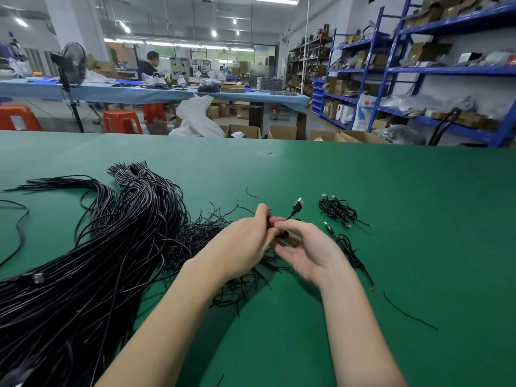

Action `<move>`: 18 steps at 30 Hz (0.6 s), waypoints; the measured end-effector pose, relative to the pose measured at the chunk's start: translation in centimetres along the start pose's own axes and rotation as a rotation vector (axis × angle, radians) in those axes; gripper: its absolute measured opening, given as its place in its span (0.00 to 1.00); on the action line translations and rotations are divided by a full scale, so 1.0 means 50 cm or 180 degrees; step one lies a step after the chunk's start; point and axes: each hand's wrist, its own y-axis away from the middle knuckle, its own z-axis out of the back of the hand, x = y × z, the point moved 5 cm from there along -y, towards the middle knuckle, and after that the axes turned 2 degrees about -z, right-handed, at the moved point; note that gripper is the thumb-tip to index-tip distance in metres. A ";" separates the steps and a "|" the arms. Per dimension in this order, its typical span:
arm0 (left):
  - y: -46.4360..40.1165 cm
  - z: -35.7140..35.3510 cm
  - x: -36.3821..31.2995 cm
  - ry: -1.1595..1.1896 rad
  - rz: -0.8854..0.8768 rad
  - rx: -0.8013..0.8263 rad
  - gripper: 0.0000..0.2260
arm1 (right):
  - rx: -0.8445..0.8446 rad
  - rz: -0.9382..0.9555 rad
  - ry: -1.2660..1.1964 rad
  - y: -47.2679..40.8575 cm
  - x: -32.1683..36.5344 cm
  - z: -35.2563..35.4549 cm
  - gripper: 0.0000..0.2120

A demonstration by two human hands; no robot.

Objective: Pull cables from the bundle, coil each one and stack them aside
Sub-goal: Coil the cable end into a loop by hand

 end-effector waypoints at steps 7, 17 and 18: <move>0.003 -0.003 -0.003 0.0119 -0.0140 -0.0061 0.08 | -0.0147 -0.0202 0.0373 0.007 -0.002 0.022 0.10; 0.008 0.001 -0.017 0.0262 -0.0385 -0.0113 0.07 | 0.0171 -0.0290 -0.0213 -0.005 -0.018 0.015 0.04; 0.009 0.002 -0.018 0.0268 -0.0406 -0.0124 0.07 | 0.0187 -0.0326 -0.0222 -0.006 -0.020 0.016 0.03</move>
